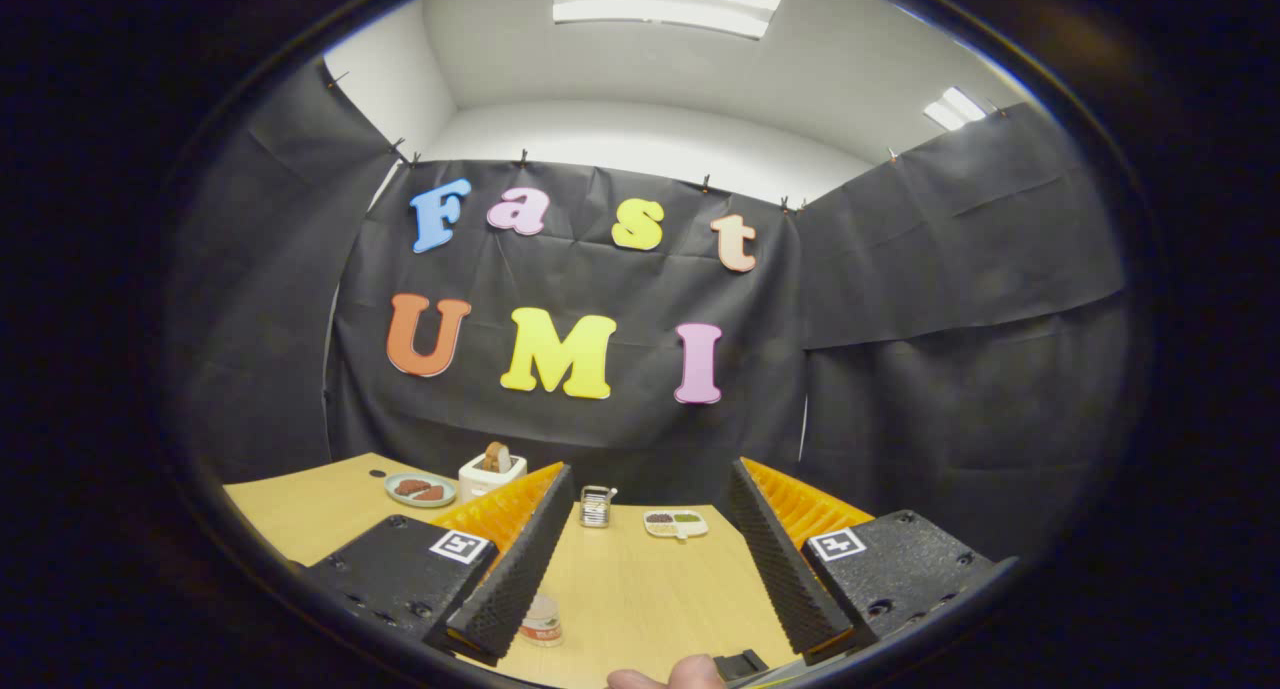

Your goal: Take the bottle from table, then pour the juice into the cup, finally place the bottle on the coaster

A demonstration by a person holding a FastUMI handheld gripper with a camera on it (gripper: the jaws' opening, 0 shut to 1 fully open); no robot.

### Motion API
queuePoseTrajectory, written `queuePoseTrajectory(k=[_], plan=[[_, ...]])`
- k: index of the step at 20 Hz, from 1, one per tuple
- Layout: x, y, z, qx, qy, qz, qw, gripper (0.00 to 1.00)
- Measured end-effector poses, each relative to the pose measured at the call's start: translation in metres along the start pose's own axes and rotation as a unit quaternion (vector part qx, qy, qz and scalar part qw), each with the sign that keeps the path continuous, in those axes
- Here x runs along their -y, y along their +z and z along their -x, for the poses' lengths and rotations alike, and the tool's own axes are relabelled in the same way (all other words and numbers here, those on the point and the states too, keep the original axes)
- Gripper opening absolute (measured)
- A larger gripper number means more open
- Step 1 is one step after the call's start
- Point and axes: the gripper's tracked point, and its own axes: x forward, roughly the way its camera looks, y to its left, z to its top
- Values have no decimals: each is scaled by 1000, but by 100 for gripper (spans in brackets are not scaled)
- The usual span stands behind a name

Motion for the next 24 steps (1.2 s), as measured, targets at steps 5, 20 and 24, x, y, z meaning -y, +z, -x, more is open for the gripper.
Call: queuePoseTrajectory(k=[5,20,24], plan=[[-30,-29,6,-13,47,-7,999,100],[-100,-222,-8,-136,107,-27,985,100],[-115,-266,-19,-168,113,-20,979,100]])
